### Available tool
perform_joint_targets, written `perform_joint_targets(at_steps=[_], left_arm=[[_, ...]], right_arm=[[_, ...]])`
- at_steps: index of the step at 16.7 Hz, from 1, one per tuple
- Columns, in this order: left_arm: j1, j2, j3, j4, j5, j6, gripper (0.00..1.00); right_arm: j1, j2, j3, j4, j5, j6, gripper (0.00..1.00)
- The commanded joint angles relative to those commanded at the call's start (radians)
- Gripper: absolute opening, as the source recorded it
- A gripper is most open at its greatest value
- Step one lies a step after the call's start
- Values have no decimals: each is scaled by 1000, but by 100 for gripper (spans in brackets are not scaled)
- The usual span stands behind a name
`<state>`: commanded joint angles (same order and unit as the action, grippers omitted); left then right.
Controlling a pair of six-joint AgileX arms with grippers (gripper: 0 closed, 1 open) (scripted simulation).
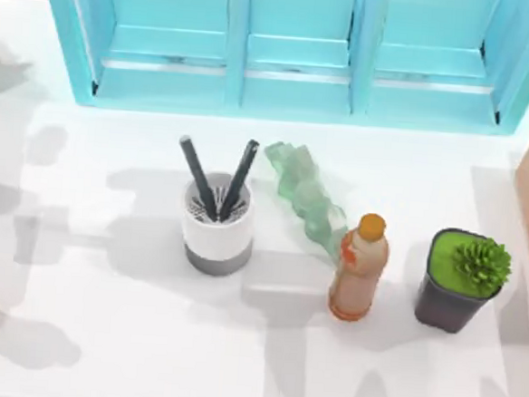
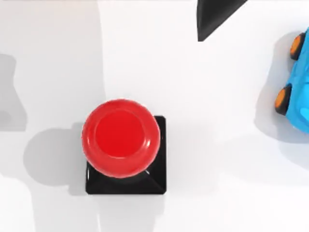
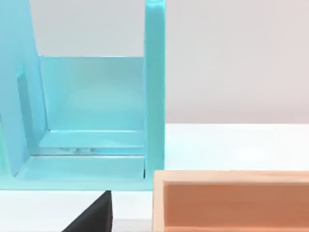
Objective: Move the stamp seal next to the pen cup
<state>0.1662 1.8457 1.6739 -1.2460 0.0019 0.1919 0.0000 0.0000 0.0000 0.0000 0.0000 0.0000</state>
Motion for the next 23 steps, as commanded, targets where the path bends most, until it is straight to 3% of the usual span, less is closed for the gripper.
perform_joint_targets(at_steps=[5, 11, 14, 23], left_arm=[[22, 230, 238, -148, 0, 25, 100], [19, 251, 261, -162, 0, 27, 100], [22, 255, 222, -122, 0, 25, 100], [28, 298, -64, 209, 1, 31, 100]], right_arm=[[0, 0, 0, 0, 0, 0, 100], [0, 0, 0, 0, 0, 0, 100], [0, 0, 0, 0, 0, 0, 100], [0, 0, 0, 0, 0, 0, 100]])
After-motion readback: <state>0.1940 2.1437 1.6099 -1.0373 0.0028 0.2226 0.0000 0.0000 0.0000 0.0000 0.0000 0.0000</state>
